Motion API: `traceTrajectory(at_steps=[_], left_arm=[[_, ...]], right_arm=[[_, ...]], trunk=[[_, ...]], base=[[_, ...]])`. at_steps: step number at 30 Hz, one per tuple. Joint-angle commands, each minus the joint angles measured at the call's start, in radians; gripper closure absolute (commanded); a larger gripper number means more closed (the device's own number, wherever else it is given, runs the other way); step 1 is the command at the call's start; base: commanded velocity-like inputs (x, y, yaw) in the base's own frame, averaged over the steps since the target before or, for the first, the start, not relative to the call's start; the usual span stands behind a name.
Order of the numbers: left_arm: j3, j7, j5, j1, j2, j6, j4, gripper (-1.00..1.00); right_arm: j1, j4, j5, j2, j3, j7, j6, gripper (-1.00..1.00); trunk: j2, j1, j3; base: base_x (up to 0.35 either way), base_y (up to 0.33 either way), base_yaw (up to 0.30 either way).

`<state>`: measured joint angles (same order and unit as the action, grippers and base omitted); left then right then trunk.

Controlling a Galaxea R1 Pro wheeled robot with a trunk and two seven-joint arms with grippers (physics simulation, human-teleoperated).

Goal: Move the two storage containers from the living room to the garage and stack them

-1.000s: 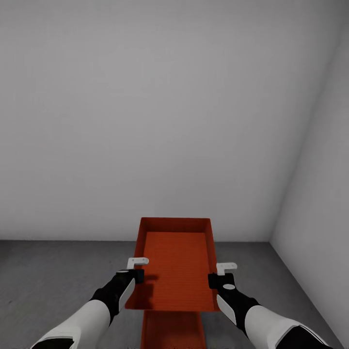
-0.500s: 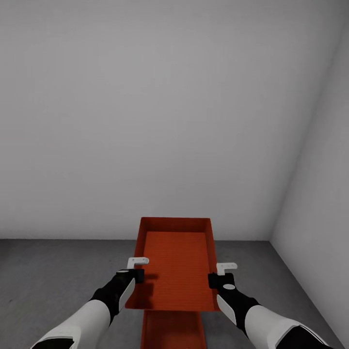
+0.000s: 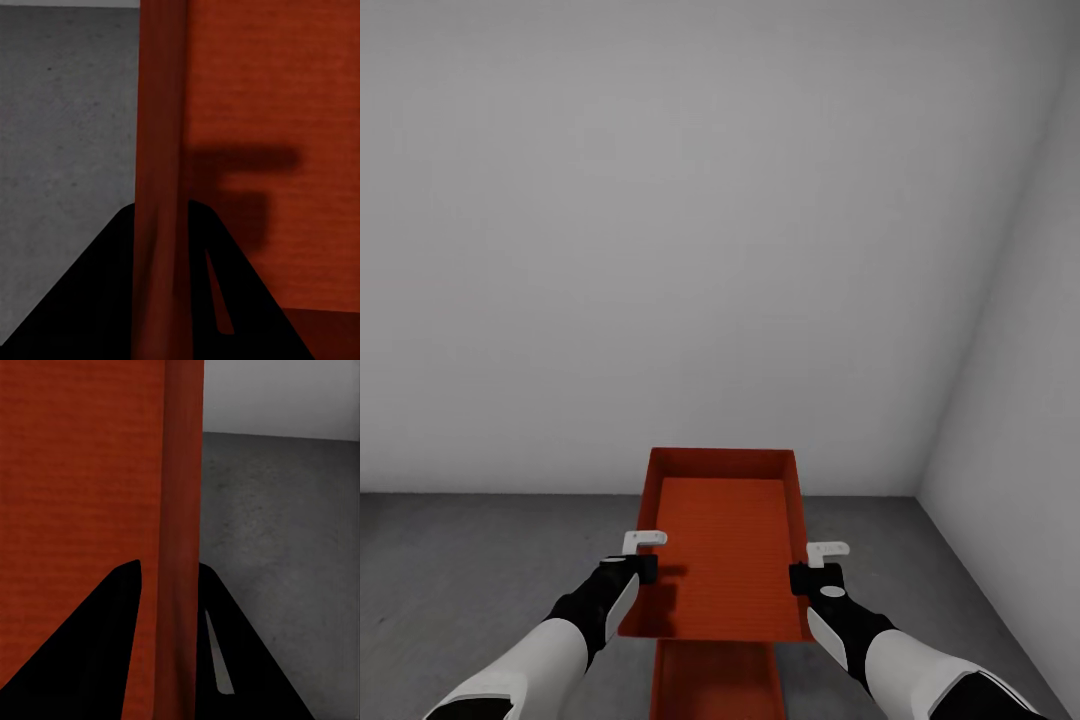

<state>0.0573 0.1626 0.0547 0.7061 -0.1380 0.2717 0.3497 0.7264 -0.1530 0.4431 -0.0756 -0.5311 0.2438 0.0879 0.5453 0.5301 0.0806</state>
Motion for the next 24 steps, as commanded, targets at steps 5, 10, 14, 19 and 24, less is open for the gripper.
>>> traceTrajectory(at_steps=[5,10,14,19,24], left_arm=[[0.020,0.002,0.017,0.001,0.001,0.007,0.055,1.00],[0.019,0.003,0.017,0.001,0.001,0.007,0.055,1.00],[0.020,0.003,0.017,0.001,0.001,0.007,0.055,1.00],[0.019,0.003,0.017,0.001,0.001,0.007,0.055,1.00],[0.019,0.003,0.017,0.001,0.001,0.007,0.055,1.00]], right_arm=[[0.001,0.011,0.014,0.000,-0.009,0.002,0.006,1.00],[0.001,0.011,0.014,0.000,-0.009,0.002,0.006,1.00],[0.001,0.012,0.014,0.000,-0.009,0.003,0.006,1.00],[0.001,0.012,0.014,0.000,-0.009,0.003,0.006,1.00],[0.001,0.012,0.014,0.000,-0.009,0.003,0.006,1.00]], trunk=[[0.002,0.000,0.008],[0.002,0.000,0.016],[0.002,0.000,0.022],[0.002,0.000,0.030],[0.002,0.000,0.038]], base=[[0.000,0.000,0.000],[0.000,0.000,0.000],[0.000,0.000,0.000],[0.000,0.000,0.000],[0.000,0.000,0.000]])
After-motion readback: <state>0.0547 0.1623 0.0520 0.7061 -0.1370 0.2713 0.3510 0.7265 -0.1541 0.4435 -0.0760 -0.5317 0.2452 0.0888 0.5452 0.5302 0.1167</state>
